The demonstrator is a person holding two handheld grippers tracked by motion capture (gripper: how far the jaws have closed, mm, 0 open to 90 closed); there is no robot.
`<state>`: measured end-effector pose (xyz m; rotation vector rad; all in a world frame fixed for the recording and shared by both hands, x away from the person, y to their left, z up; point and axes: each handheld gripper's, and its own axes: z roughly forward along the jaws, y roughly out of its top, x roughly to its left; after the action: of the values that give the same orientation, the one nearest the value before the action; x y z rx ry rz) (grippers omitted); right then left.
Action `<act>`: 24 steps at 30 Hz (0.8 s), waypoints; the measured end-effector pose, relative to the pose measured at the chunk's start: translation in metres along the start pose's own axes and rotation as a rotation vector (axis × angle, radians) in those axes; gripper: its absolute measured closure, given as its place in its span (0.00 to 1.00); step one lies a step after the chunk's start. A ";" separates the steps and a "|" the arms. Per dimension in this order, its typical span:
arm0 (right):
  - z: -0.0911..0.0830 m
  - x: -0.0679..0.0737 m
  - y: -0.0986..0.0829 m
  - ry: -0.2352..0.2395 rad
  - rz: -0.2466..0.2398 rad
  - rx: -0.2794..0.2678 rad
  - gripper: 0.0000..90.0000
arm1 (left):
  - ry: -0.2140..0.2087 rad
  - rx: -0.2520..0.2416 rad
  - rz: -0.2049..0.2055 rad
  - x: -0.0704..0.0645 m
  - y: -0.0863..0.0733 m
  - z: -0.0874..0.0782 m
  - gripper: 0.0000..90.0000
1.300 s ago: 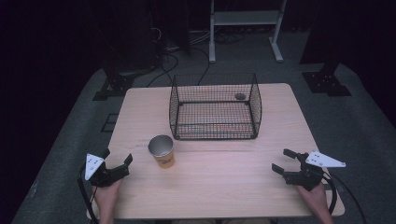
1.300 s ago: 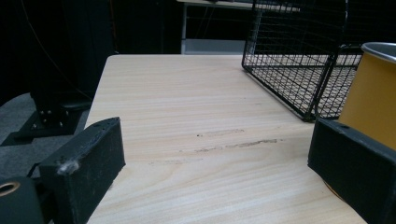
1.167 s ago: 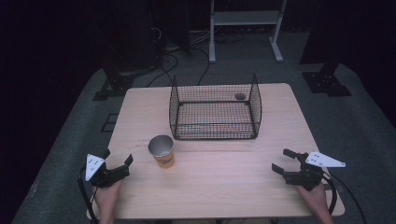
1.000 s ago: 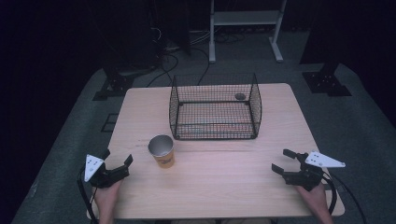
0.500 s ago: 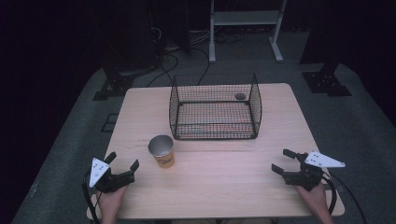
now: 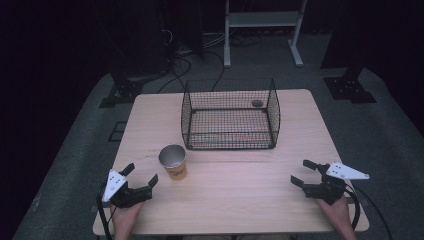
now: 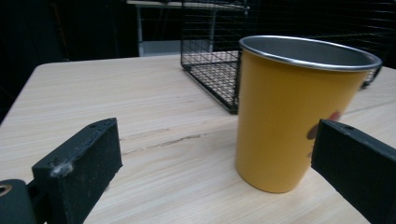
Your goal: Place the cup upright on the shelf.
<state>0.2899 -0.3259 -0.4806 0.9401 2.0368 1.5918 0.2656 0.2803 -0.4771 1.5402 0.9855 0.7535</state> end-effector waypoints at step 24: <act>0.000 0.000 0.000 -0.001 -0.001 0.004 0.17 | -0.121 0.021 0.057 -0.023 0.004 0.013 0.01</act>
<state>0.2900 -0.3256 -0.4806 0.9413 2.0404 1.5875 0.2673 0.2539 -0.4746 1.6183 0.8661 0.6834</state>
